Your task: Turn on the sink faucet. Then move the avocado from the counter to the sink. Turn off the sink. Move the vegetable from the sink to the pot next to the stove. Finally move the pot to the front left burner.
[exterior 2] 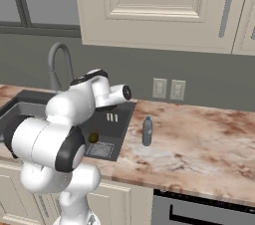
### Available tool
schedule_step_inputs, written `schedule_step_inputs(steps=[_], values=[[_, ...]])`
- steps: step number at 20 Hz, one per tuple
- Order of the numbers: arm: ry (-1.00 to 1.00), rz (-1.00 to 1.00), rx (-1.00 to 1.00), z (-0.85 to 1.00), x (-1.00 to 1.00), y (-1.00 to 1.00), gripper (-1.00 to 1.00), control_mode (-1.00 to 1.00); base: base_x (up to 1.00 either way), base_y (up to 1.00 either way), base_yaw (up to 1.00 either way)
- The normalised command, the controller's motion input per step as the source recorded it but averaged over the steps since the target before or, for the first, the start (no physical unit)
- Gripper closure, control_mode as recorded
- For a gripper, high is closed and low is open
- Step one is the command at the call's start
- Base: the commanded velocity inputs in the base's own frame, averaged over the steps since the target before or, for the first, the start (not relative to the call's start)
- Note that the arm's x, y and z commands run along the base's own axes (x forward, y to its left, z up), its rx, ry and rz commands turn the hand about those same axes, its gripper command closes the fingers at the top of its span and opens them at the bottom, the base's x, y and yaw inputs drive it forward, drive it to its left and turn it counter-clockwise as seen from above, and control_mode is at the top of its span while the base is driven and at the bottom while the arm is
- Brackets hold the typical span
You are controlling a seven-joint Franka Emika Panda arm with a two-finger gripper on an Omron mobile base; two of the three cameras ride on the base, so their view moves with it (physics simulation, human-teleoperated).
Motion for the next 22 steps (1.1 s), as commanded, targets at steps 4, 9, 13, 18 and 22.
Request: schedule_step_inputs(steps=[4, 9, 13, 18, 22], values=[[-0.02, 0.03, 0.00, 0.10, 0.24, 0.12, -1.00, -1.00, 0.00, 0.00, 0.00], [0.00, 0.00, 0.00, 0.12, 0.21, 0.17, -1.00, -1.00, 0.00, 0.00, 0.00], [0.00, 0.00, 0.02, 0.04, 0.20, 0.18, -1.00, -1.00, 0.00, 0.00, 0.00], [0.00, 0.00, 0.03, 0.01, 0.16, 0.20, -1.00, -1.00, 0.00, 0.00, 0.00], [-0.02, 0.00, 0.03, 0.00, 0.15, 0.16, -1.00, -1.00, 0.00, 0.00, 0.00]])
